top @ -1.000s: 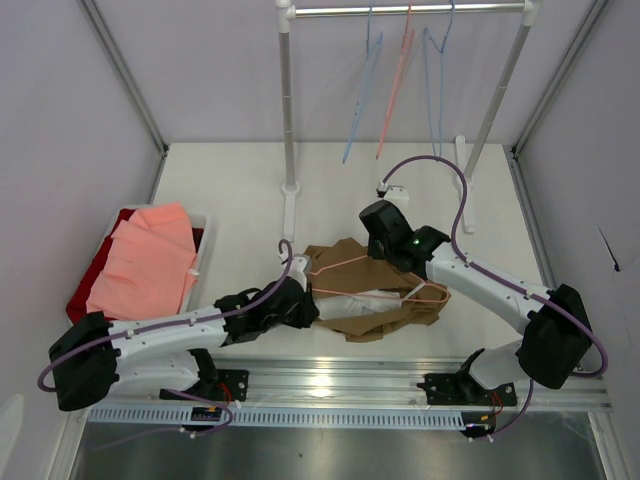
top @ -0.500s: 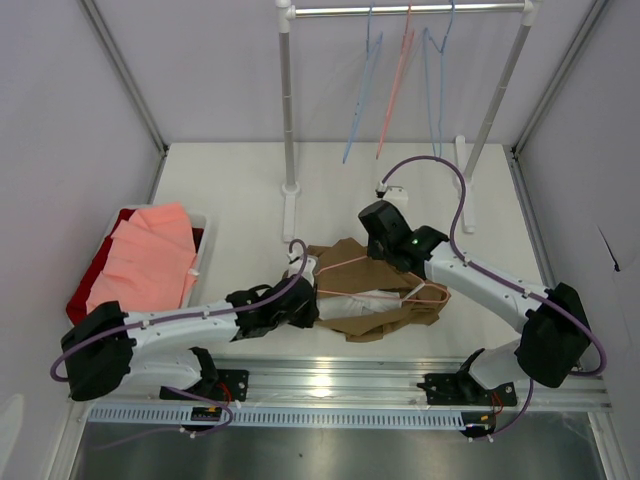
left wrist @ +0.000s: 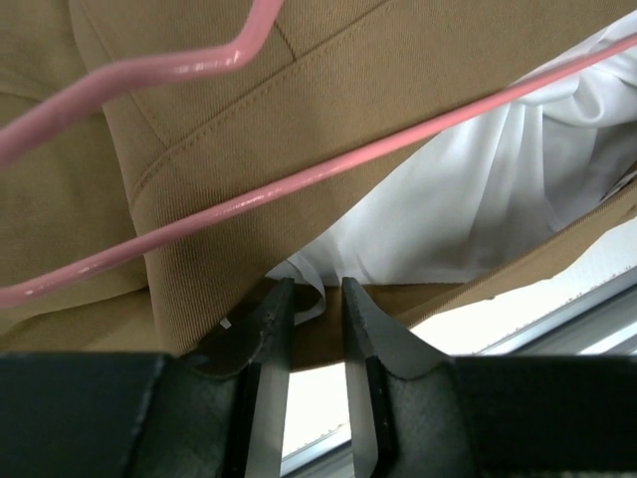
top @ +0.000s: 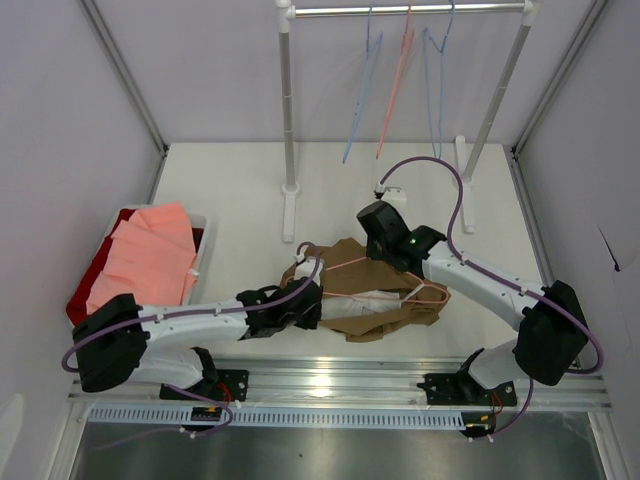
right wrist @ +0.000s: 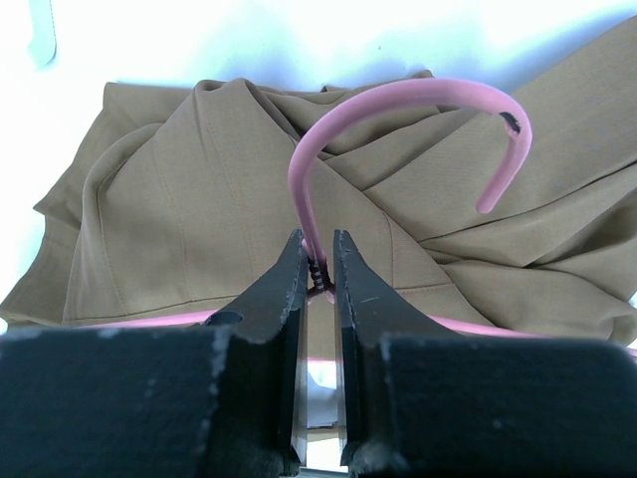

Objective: Place the skirt on the hanger

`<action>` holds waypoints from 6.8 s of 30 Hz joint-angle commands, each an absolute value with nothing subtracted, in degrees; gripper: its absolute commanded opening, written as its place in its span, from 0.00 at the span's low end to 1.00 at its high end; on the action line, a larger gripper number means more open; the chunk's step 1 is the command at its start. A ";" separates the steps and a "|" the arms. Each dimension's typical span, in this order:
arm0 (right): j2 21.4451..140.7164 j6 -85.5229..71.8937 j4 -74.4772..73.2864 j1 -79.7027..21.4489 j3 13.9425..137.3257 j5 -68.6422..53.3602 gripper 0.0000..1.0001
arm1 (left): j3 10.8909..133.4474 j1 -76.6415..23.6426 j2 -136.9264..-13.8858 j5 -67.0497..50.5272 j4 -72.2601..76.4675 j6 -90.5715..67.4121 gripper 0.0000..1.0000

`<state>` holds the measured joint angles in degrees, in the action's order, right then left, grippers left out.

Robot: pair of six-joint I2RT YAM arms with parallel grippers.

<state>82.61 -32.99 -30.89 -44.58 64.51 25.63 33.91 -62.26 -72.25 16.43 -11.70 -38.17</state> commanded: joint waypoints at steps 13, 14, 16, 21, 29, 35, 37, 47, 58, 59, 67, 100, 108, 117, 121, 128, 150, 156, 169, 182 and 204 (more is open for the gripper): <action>83.15 -33.05 -28.65 -45.00 65.30 26.37 0.00 | 38.85 -63.37 -75.50 20.39 -11.16 -36.30 0.01; 83.23 -33.05 -28.65 -44.91 65.30 26.37 0.00 | 38.76 -63.37 -75.15 20.39 -11.34 -36.21 0.00; 83.23 -33.05 -28.65 -45.00 65.30 26.37 0.00 | 38.67 -63.37 -74.10 20.39 -11.95 -36.04 0.00; 83.06 -32.96 -29.00 -44.91 65.39 26.72 0.00 | 37.79 -63.37 -70.76 20.13 -12.48 -36.12 0.00; 81.57 -33.31 -29.35 -45.00 64.86 27.33 0.00 | 36.30 -63.28 -65.66 18.81 -11.95 -36.30 0.00; 80.60 -33.48 -30.32 -45.00 64.60 27.86 0.00 | 34.81 -63.19 -64.95 20.39 -12.22 -38.58 0.00; 79.63 -33.57 -30.24 -45.00 63.72 28.30 0.00 | 34.45 -62.93 -64.16 20.65 -11.69 -39.37 0.00; 79.28 -33.66 -30.32 -45.00 63.37 28.12 0.00 | 36.21 -63.02 -67.41 18.19 -11.34 -35.33 0.15; 79.63 -33.40 -30.15 -44.91 63.54 27.86 0.00 | 38.58 -63.98 -72.24 18.37 -11.78 -34.98 0.31; 79.72 -33.40 -30.23 -44.91 63.54 27.95 0.00 | 38.67 -63.98 -72.51 18.37 -11.78 -34.98 0.31; 79.89 -33.13 -30.15 -45.00 63.81 27.77 0.00 | 40.43 -64.25 -75.93 19.25 -12.57 -34.63 0.28; 78.58 -33.66 -30.67 -45.00 63.55 28.30 0.00 | 34.64 -61.61 -65.40 20.74 -11.87 -39.28 0.00; 76.99 -33.93 -30.94 -45.00 61.70 28.92 0.00 | 30.50 -57.83 -61.44 20.39 -9.67 -42.36 0.00; 75.94 -33.66 -31.29 -46.32 60.21 30.23 0.00 | 27.60 -53.26 -58.62 19.60 -6.86 -45.44 0.00; 75.59 -33.66 -31.73 -46.76 59.77 30.94 0.00 | 27.25 -51.86 -59.23 18.64 -5.89 -45.62 0.00; 75.76 -33.75 -31.99 -46.84 59.85 31.38 0.00 | 27.16 -51.77 -59.24 15.13 -3.08 -42.64 0.00; 77.96 -33.66 -31.55 -46.76 61.26 30.06 0.00 | 38.93 -62.23 -72.94 17.93 -16.08 -37.00 0.36; 77.96 -33.66 -31.64 -46.76 61.17 29.97 0.00 | 39.29 -62.75 -77.08 17.93 -13.63 -36.30 0.44; 78.22 -33.66 -31.29 -46.84 61.17 29.97 0.00 | 41.31 -63.63 -79.54 20.39 -12.39 -34.89 0.07; 78.75 -33.75 -30.85 -46.76 60.82 29.88 0.00 | 40.26 -63.63 -72.51 22.23 -14.68 -35.15 0.00; 76.82 -34.28 -31.99 -47.11 60.29 30.94 0.00 | 29.71 -52.65 -62.58 21.01 -9.67 -44.12 0.00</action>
